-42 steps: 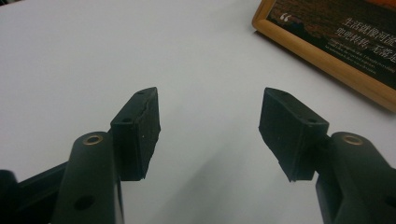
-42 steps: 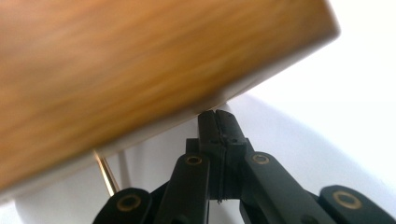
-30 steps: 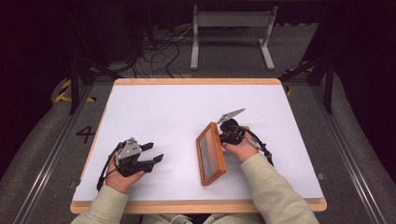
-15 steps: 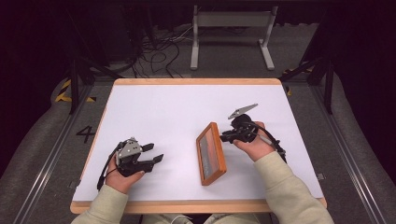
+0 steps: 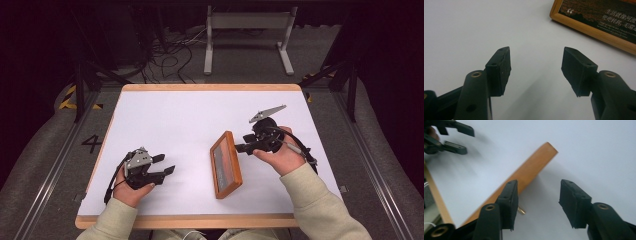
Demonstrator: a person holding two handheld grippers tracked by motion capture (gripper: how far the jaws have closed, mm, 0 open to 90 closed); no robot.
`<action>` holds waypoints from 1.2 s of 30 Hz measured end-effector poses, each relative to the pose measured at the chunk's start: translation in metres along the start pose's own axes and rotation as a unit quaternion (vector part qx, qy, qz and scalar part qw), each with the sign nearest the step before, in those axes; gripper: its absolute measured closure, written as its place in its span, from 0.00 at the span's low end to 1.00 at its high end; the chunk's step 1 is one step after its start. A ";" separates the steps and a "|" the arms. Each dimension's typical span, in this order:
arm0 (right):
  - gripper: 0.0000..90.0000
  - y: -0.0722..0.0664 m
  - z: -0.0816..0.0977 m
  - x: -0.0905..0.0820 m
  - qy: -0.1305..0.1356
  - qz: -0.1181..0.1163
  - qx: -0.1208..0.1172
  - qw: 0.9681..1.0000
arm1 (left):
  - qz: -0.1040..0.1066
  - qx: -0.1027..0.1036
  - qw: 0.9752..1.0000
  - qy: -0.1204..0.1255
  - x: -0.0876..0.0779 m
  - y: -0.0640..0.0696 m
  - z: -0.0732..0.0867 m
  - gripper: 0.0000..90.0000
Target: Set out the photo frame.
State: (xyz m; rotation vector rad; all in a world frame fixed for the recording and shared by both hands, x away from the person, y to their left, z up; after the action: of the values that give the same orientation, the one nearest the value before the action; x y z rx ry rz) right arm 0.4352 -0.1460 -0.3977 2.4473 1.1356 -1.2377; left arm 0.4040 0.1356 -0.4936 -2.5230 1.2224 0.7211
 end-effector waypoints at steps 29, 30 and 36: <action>0.72 -0.032 0.016 0.052 -0.126 -0.017 0.071 0.989 | -0.003 0.007 1.000 0.000 0.000 0.000 0.000 0.46; 0.73 -0.031 0.016 0.051 -0.129 -0.020 0.071 0.989 | -0.004 0.007 1.000 -0.001 -0.001 0.000 0.000 0.46; 0.80 -0.034 0.010 0.039 -0.125 -0.035 0.054 0.990 | -0.004 0.004 1.000 -0.001 0.000 0.000 0.000 0.46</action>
State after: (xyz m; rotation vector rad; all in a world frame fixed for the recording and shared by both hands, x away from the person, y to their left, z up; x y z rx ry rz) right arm 0.4194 -0.1050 -0.4270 2.2593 1.1192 -1.6119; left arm 0.4042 0.1358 -0.4939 -2.5184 1.2128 0.7147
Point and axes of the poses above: each handheld gripper's, and its own axes: x roughly forward along the jaws, z roughly out of its underside, y roughly to its right, the point moved 8 cm from there along x, roughly forward along the jaws, and after that the axes turned 4 degrees about x, right-handed, at the moved point
